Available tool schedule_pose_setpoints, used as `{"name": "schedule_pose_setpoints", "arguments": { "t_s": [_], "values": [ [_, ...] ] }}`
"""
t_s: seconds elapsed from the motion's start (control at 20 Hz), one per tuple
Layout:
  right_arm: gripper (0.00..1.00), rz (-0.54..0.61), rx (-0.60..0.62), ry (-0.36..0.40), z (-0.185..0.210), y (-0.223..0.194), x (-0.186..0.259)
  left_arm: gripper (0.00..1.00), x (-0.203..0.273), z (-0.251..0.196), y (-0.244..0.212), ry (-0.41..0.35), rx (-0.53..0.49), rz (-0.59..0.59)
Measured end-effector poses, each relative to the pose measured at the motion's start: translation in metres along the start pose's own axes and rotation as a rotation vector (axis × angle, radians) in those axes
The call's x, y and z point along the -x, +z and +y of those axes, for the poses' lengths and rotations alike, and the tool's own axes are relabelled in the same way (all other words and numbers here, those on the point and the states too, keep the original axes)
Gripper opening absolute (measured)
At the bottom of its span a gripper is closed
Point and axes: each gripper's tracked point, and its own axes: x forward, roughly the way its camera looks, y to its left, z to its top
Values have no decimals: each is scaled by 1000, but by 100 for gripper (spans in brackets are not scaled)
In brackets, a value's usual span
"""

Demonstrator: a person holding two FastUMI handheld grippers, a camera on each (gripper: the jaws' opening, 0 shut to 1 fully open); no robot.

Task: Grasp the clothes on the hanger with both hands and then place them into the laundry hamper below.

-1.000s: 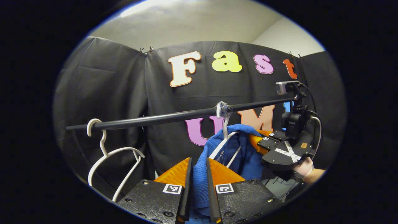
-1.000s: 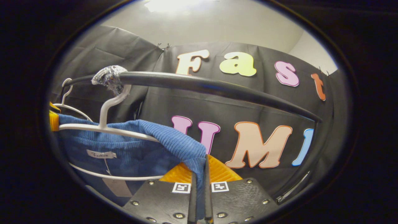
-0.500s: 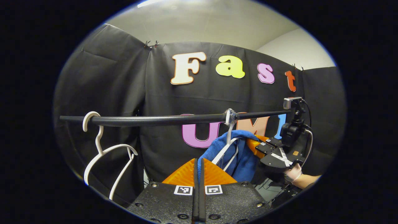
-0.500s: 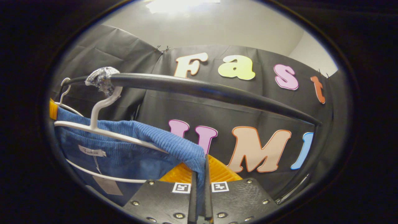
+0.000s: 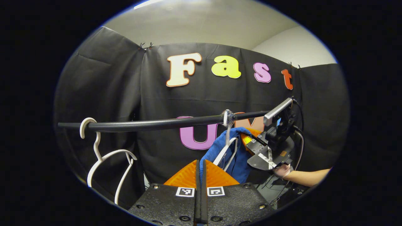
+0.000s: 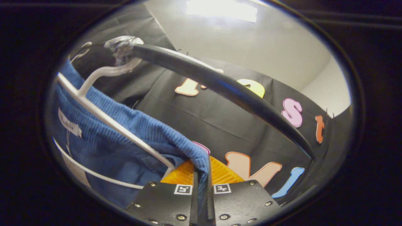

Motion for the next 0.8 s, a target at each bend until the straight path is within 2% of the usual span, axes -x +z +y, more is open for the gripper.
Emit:
{"name": "schedule_pose_setpoints", "arguments": {
  "t_s": [0.1, 0.25, 0.45, 0.65, 0.8],
  "values": [
    [10, 29, -10, 43, 11, -15, -4, 0, -2, 9, -4, 13, -31, 10],
    [8, 29, -37, 62, 13, -8, 10, 0, -3, 26, 0, 36, -78, 8],
    [6, 41, -107, 115, 11, 0, 24, 0, -2, 35, 3, 20, -93, 16],
    [5, 43, -82, 191, 13, 9, 37, 0, 0, 48, 0, 24, -248, 58],
    [5, 57, -102, 199, 12, 7, 47, 0, 0, 48, -13, 3, -293, 90]
  ]
}}
